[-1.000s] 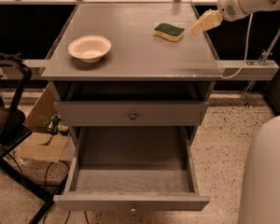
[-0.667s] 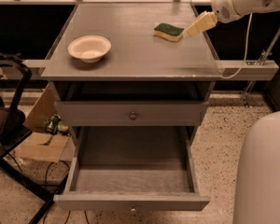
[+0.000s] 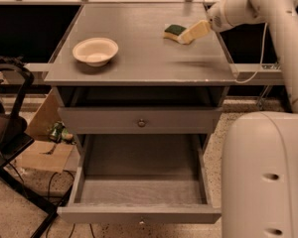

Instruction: Place sponge into middle drawer

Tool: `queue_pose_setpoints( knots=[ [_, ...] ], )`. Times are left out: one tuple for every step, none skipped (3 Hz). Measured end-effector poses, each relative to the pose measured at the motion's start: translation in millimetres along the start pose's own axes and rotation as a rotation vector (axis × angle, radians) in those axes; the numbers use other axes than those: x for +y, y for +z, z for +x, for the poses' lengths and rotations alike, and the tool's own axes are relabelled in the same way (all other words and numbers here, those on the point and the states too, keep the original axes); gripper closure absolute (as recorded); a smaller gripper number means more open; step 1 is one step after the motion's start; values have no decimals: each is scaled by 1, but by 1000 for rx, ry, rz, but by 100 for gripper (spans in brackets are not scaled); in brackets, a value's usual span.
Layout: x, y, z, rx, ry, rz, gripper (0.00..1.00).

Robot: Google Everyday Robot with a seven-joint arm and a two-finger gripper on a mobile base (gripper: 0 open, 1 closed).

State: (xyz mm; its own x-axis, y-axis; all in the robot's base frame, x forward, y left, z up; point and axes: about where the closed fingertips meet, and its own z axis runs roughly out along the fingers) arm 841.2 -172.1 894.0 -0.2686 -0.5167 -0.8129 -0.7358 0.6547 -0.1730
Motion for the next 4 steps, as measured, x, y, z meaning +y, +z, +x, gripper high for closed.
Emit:
queue_pose_setpoints(
  knots=[
    [2,37,4,24,47,-9,0],
    [4,69,13,45,88,-22,0],
    [0,80,21,44,119,-18,0],
    [0,81,21,43,119,-18,18]
  ],
)
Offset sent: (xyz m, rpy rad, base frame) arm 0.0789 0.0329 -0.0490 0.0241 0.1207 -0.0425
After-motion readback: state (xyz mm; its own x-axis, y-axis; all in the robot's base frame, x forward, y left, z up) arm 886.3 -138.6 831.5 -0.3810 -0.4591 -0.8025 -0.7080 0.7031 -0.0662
